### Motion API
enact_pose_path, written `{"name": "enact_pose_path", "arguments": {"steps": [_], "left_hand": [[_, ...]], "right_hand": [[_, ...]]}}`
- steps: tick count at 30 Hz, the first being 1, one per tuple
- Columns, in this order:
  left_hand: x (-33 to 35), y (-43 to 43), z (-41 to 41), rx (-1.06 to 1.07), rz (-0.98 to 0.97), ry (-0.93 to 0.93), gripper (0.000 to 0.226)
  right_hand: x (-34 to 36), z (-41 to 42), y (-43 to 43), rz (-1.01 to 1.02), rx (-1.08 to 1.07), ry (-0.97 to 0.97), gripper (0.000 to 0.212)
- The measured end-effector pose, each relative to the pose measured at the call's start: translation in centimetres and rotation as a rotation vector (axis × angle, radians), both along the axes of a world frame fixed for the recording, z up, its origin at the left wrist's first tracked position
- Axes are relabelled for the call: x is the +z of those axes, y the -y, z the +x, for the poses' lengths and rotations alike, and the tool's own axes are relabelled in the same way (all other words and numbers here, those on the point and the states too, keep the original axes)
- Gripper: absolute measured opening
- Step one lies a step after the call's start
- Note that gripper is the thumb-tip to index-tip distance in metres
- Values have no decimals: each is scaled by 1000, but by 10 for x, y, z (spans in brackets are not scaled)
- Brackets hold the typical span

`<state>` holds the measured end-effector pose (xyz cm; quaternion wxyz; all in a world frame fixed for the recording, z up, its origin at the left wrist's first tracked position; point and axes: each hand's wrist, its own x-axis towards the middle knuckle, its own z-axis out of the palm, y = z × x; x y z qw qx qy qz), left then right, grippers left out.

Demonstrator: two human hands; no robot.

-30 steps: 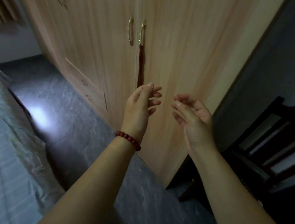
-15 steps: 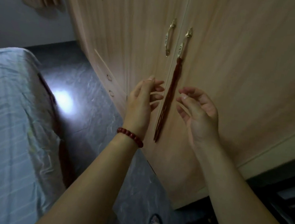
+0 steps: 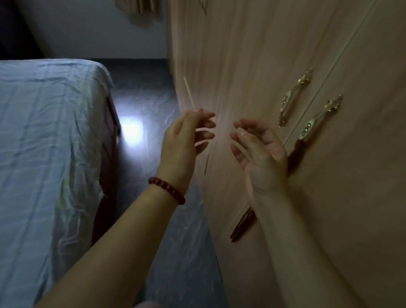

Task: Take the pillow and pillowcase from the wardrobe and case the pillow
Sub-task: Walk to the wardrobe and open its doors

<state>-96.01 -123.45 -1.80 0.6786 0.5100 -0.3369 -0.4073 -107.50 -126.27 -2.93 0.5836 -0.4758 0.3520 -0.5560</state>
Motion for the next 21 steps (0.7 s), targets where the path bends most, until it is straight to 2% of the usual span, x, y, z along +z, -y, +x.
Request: {"name": "enact_pose_path", "arguments": {"steps": [10,16,21], "left_hand": [[-14,67,96,128,68,-33,25],[-10,137,193,154,34,2,25],[-10,188,273,151,102,22,24]], "right_hand": [[-11,100,87,47,169,-10,13],[-2,194,158,35,212,-18,19],[1,268,206,64,217,33,21]]}}
